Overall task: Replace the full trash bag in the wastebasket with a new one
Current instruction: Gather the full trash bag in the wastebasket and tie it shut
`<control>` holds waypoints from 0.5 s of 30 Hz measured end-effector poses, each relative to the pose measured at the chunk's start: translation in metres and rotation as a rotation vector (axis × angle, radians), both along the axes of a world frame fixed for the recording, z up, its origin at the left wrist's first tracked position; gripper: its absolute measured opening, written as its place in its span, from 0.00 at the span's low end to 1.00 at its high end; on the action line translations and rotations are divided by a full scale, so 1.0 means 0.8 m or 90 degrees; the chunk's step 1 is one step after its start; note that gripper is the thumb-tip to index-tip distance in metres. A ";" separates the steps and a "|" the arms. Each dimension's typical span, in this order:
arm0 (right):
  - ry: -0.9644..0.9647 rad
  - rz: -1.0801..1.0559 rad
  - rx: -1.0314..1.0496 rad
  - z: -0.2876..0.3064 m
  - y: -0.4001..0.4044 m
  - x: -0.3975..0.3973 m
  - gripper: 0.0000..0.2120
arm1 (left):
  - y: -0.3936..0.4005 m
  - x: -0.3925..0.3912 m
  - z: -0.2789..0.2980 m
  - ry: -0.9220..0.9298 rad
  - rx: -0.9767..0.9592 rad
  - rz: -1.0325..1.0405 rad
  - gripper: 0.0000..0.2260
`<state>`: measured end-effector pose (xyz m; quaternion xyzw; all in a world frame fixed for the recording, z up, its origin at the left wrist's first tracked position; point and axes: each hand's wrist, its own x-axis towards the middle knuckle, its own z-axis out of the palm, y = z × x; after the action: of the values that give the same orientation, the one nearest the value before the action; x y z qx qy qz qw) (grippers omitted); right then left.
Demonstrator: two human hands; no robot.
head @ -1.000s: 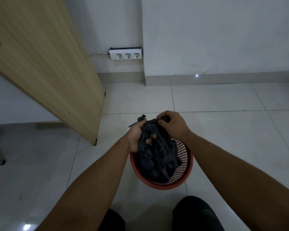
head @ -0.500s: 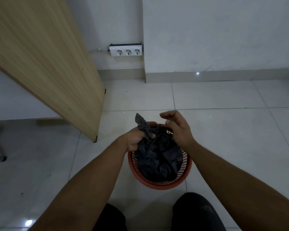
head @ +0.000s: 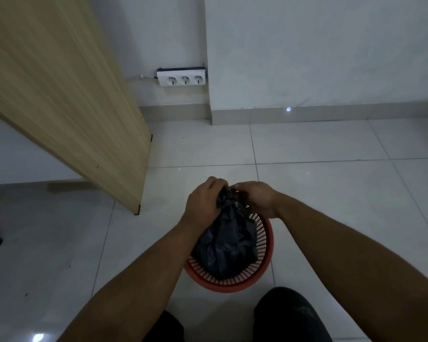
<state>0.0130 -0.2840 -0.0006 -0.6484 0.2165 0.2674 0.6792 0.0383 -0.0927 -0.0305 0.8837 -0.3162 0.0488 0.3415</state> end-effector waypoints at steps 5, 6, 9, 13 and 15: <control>0.014 0.133 -0.009 0.002 0.004 0.002 0.17 | -0.010 0.006 0.002 0.104 -0.102 -0.051 0.09; 0.010 0.158 -0.011 0.002 0.003 0.000 0.18 | -0.011 0.011 0.003 0.165 -0.119 -0.090 0.10; -0.033 0.136 -0.009 -0.006 -0.009 -0.008 0.15 | -0.005 0.023 0.011 0.301 -0.096 -0.184 0.16; -0.110 0.104 -0.094 -0.006 -0.016 -0.015 0.09 | 0.018 0.028 0.008 0.336 -0.018 -0.211 0.24; -0.164 0.103 -0.186 -0.003 -0.010 -0.020 0.11 | 0.032 0.027 0.001 0.288 0.041 -0.187 0.25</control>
<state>-0.0027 -0.2922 -0.0030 -0.7840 0.1111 0.2018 0.5765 0.0600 -0.0670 -0.0297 0.8271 -0.3581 -0.2103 0.3788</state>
